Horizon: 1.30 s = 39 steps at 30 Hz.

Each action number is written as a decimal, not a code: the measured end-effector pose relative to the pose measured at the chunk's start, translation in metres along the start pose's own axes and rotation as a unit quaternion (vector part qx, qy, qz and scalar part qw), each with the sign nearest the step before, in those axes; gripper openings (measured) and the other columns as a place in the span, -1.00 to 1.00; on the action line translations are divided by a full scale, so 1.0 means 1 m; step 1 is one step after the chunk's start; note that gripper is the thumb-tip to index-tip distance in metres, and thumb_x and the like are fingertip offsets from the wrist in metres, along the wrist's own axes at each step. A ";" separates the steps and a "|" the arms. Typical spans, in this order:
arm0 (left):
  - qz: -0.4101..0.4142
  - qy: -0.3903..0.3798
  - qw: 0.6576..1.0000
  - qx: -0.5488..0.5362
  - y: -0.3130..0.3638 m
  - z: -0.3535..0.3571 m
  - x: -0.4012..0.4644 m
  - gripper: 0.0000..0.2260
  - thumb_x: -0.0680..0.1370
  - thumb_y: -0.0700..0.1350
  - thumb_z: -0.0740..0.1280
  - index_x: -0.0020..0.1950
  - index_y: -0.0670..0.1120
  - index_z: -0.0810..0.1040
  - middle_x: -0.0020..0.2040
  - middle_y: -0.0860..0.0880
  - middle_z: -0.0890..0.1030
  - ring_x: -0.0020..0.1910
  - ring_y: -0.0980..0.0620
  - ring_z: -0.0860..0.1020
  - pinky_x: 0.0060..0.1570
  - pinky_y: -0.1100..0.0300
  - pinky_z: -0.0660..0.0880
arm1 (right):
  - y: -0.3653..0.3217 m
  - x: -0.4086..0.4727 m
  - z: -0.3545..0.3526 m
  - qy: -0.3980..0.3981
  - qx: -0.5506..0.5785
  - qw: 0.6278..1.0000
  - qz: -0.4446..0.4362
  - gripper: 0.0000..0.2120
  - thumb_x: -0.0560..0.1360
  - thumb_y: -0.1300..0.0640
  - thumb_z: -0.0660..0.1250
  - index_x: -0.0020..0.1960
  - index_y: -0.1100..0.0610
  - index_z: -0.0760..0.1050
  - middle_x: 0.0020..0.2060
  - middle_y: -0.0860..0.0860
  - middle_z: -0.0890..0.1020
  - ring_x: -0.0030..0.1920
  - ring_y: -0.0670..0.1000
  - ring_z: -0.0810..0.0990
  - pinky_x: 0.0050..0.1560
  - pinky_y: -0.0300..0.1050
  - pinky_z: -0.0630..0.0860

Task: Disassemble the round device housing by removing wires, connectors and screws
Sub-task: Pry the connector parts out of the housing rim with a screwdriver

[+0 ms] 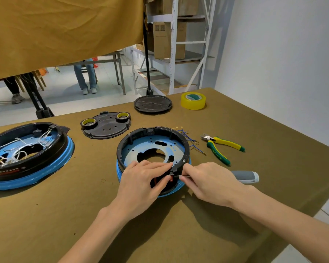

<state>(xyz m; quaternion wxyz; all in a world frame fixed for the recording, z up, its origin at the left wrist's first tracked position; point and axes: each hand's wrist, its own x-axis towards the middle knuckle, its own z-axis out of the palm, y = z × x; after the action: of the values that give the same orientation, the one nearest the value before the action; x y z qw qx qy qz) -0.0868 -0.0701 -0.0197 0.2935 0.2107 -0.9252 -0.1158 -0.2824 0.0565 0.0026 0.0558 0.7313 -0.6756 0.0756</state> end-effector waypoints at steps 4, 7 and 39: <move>0.007 0.006 1.000 0.006 -0.001 0.001 0.001 -0.64 0.62 0.21 0.21 0.37 0.20 0.56 0.17 0.24 0.68 -0.02 0.37 0.44 -0.12 0.40 0.20 | 0.001 0.005 -0.005 -0.013 -0.028 0.999 -0.037 -0.72 0.72 -0.12 -0.01 0.06 0.02 0.38 -0.25 -0.11 0.48 -0.33 -0.08 0.46 -0.36 -0.29 0.24; 0.011 0.006 1.000 0.005 -0.002 0.002 0.000 -0.63 0.64 0.23 0.18 0.38 0.21 0.54 0.17 0.26 0.68 -0.02 0.41 0.37 -0.13 0.40 0.19 | 0.007 0.008 -0.008 -0.025 -0.026 0.998 -0.054 -0.69 0.73 -0.10 0.00 0.11 0.03 0.45 -0.15 -0.07 0.59 -0.25 -0.08 0.50 -0.24 -0.28 0.30; 0.014 0.128 0.990 -0.053 -0.007 0.011 -0.001 -0.72 0.54 0.14 0.35 0.17 0.08 0.71 -0.06 0.15 0.64 -0.04 0.15 0.47 0.01 0.30 0.24 | 0.022 0.029 -0.020 0.065 -0.037 0.988 -0.135 -0.75 0.63 -0.08 0.32 -0.11 0.06 0.53 -0.20 -0.07 0.54 -0.36 -0.09 0.39 -0.38 -0.20 0.37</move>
<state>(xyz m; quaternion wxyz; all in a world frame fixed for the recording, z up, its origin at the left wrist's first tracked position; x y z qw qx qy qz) -0.0900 -0.0746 -0.0313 0.4217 0.1951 -0.8754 -0.1331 -0.3033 0.0303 0.0275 0.1360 0.8065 -0.5683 0.0896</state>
